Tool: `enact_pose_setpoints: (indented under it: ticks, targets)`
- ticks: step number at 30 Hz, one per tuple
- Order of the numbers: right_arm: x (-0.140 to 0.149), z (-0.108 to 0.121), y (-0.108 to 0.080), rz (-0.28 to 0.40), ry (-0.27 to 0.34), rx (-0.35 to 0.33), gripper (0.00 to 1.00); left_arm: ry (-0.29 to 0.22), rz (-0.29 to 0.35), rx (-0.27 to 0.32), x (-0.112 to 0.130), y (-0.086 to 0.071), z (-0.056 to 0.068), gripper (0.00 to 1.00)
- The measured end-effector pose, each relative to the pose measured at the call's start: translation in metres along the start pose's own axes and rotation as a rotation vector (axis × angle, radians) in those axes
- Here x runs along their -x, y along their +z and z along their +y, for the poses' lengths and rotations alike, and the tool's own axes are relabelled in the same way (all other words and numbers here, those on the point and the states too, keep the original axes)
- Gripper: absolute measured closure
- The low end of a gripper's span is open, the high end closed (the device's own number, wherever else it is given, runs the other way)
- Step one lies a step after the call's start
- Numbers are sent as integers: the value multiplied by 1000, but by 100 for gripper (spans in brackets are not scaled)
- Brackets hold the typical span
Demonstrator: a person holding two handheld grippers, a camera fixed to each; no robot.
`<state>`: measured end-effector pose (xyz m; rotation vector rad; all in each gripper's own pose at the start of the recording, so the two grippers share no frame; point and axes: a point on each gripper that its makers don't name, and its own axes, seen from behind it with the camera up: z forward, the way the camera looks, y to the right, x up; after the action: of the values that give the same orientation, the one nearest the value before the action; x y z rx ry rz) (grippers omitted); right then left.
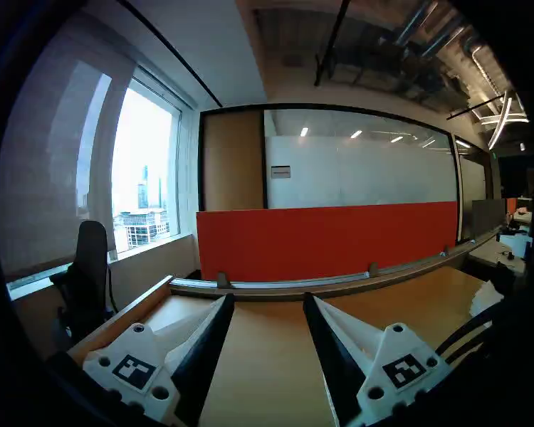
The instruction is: Fold towel
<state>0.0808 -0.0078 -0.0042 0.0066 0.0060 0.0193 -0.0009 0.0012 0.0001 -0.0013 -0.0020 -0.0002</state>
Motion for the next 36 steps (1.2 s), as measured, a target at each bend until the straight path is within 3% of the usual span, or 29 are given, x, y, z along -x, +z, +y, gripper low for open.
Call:
enact_pose_setpoints:
  ticks: [11, 23, 36]
  targets:
    - [-13, -14, -1, -37, -44, -51, 1, 21, -43, 63, 5, 0, 16, 29]
    - [6, -53, -13, -173, -180, -275, 1, 109, -139, 250, 16, -5, 46, 29]
    - [52, -80, -28, -322, -241, -459, 0, 173, -244, 424, 56, -14, 85, 29]
